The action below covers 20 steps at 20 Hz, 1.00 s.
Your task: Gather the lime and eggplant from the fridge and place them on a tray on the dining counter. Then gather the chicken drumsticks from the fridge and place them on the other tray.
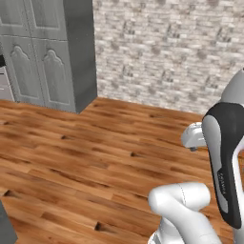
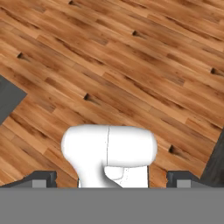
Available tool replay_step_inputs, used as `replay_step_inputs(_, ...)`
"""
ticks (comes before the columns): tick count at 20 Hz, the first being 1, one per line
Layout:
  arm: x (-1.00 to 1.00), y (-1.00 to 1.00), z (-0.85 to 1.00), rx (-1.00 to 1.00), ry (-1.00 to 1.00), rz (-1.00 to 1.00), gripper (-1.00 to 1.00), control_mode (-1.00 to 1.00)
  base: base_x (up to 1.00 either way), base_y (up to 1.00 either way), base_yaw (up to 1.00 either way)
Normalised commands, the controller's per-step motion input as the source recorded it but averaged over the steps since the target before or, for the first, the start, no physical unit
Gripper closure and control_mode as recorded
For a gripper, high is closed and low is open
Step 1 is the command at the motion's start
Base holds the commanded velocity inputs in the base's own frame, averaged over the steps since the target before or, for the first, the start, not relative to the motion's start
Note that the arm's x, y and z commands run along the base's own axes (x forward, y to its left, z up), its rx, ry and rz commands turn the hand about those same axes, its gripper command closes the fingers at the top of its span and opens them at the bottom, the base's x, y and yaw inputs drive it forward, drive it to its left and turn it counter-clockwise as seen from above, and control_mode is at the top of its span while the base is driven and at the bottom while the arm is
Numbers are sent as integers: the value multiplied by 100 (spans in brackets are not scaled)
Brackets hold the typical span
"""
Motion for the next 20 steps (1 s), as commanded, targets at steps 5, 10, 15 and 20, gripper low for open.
replay_step_inputs(5, 0, 0, 0, 0, 0, 0, -100, 100, 35, -49, 35)
replay_step_inputs(10, 0, 0, 0, 0, 0, 0, -100, 100, 48, -60, 42)
replay_step_inputs(15, 0, 0, 0, 0, 0, 0, -100, 100, 58, -49, 40)
replay_step_inputs(20, 0, 0, 0, 0, 0, 0, -100, 100, 52, -41, 38)
